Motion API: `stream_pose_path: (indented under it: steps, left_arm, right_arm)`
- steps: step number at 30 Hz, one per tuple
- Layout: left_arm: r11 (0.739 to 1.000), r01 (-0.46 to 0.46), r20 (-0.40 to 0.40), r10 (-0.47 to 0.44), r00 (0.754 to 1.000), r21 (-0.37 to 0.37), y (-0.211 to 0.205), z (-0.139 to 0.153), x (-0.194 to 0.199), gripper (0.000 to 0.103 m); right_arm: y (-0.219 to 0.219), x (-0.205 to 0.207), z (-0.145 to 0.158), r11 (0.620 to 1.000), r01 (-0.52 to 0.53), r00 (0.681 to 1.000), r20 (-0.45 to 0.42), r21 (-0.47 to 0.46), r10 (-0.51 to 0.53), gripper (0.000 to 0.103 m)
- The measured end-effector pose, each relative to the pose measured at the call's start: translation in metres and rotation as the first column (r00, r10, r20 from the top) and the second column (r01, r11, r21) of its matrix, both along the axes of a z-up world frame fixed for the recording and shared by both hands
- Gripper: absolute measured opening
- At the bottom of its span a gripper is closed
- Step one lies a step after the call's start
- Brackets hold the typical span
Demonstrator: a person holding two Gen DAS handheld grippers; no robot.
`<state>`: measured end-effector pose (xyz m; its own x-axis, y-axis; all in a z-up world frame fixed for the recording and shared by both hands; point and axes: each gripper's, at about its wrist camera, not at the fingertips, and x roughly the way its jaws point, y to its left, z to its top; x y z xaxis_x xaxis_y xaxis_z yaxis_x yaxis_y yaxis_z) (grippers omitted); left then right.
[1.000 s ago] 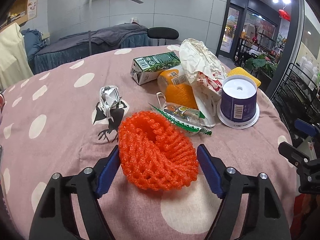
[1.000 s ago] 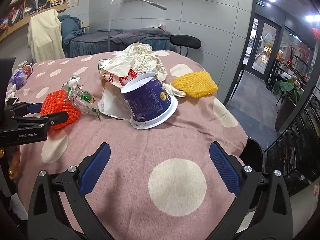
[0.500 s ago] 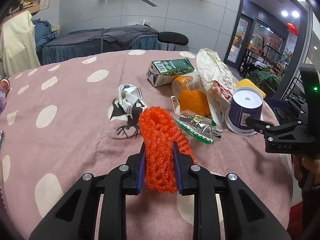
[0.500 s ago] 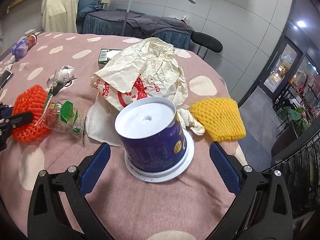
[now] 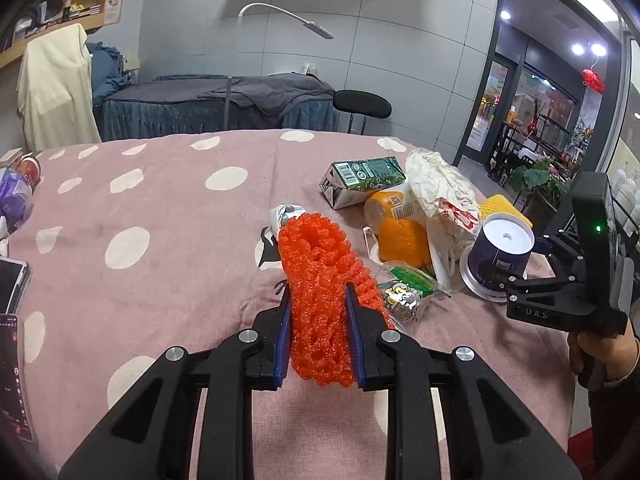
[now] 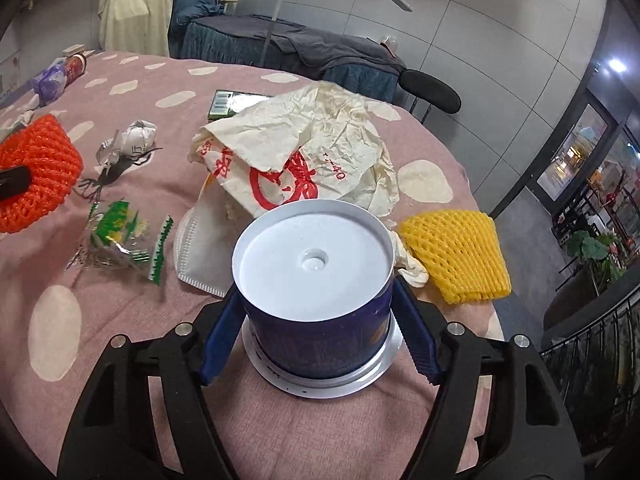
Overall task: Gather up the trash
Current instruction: 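Carry the orange net and blue tub to the black bin and release both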
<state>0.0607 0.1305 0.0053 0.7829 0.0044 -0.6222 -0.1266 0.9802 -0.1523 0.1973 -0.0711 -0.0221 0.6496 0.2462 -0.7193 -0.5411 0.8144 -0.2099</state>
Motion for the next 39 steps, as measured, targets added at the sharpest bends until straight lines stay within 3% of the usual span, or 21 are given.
stream_pose_path:
  steps: [7, 11, 15, 18, 23, 27, 33, 39]
  left_arm:
    - [0.996, 0.086, 0.047, -0.085, 0.995, -0.013, -0.027, 0.017, 0.002, 0.023]
    - [0.983, 0.181, 0.053, -0.180, 0.982, -0.021, -0.057, 0.020, 0.010, 0.023]
    - [0.960, 0.279, 0.052, -0.278, 0.959, -0.024, -0.090, 0.021, 0.021, 0.023]
    - [0.936, 0.351, 0.043, -0.350, 0.936, -0.032, -0.115, 0.019, 0.033, 0.024]
    - [0.884, 0.464, 0.010, -0.465, 0.885, -0.057, -0.158, 0.013, 0.055, 0.024]
    - [0.848, 0.528, 0.002, -0.529, 0.849, -0.049, -0.193, 0.016, 0.065, 0.023]
    - [0.800, 0.598, -0.023, -0.599, 0.800, -0.047, -0.237, 0.014, 0.074, 0.024]
    - [0.765, 0.641, -0.057, -0.644, 0.763, -0.061, -0.271, 0.008, 0.086, 0.023]
  right_arm:
    - [-0.034, -0.030, 0.023, 0.989, 0.040, 0.999, 0.025, 0.142, -0.044, 0.072]
    - [-0.072, -0.043, 0.033, 0.969, 0.118, 0.990, 0.049, 0.218, -0.131, 0.072]
    - [-0.123, -0.044, 0.036, 0.938, 0.242, 0.962, 0.065, 0.249, -0.266, 0.072]
    - [-0.170, -0.035, 0.025, 0.889, 0.381, 0.917, 0.019, 0.255, -0.399, 0.072]
    - [-0.258, -0.003, -0.029, 0.751, 0.617, 0.786, -0.136, 0.235, -0.603, 0.072]
    - [-0.299, 0.024, -0.091, 0.675, 0.710, 0.700, -0.307, 0.202, -0.644, 0.072]
    - [-0.316, 0.058, -0.182, 0.648, 0.753, 0.610, -0.492, 0.115, -0.621, 0.072]
    - [-0.312, 0.084, -0.234, 0.655, 0.755, 0.551, -0.580, 0.039, -0.601, 0.072]
